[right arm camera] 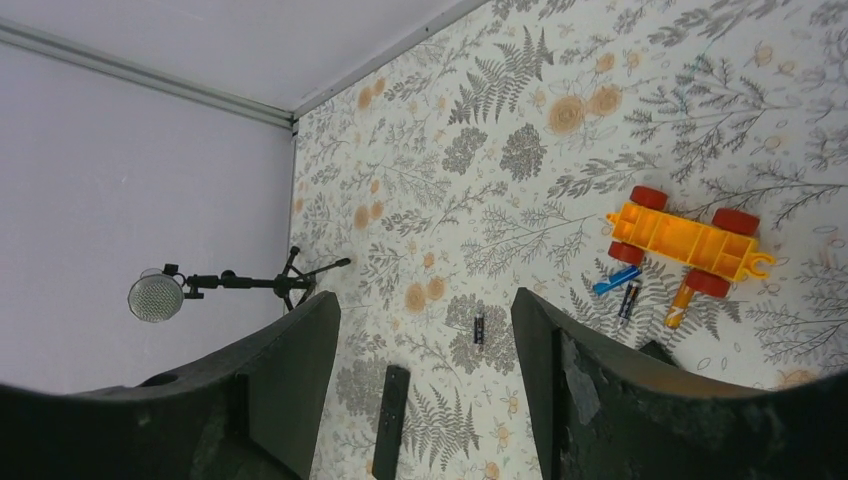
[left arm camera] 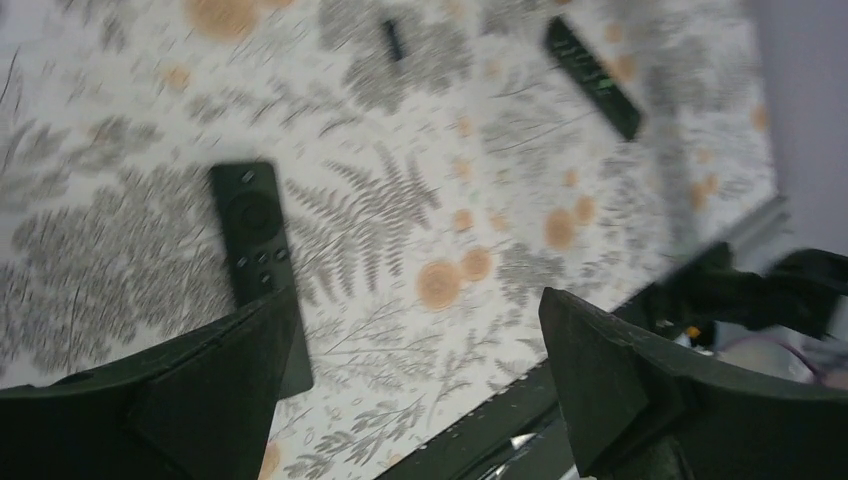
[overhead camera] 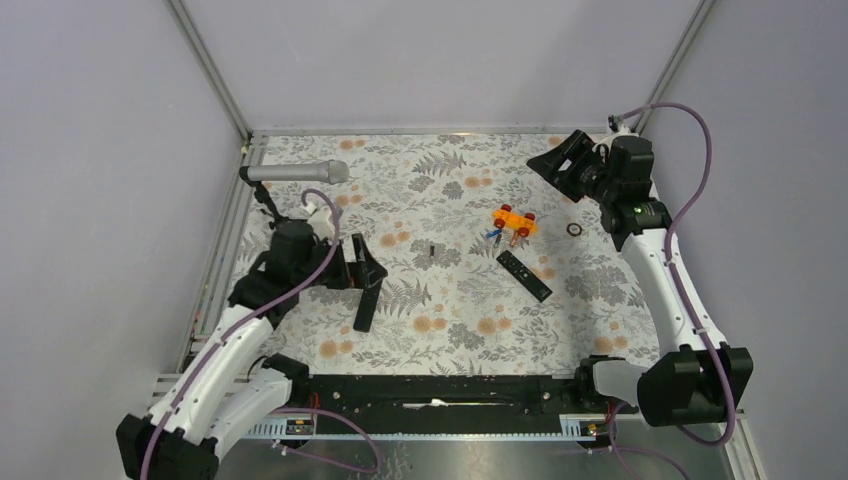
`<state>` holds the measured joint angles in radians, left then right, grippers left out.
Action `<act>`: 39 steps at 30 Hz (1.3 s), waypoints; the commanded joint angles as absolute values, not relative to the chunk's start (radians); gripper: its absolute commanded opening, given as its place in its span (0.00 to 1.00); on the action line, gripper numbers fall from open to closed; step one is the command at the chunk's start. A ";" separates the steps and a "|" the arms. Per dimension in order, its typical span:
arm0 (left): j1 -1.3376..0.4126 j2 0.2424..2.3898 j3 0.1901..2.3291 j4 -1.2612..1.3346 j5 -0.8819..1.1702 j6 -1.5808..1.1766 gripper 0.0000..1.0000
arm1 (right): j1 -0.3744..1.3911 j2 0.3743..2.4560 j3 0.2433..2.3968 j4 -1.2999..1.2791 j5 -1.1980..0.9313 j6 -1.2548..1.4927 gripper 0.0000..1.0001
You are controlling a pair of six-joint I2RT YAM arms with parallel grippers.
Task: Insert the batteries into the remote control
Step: Pick up the remote control from the center of the board.
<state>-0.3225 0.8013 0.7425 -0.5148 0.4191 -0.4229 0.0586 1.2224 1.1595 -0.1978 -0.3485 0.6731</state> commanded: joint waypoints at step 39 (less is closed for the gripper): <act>-0.640 1.422 0.678 -0.436 -0.247 -0.715 0.49 | 0.055 1.177 0.899 -0.167 -0.461 0.766 0.67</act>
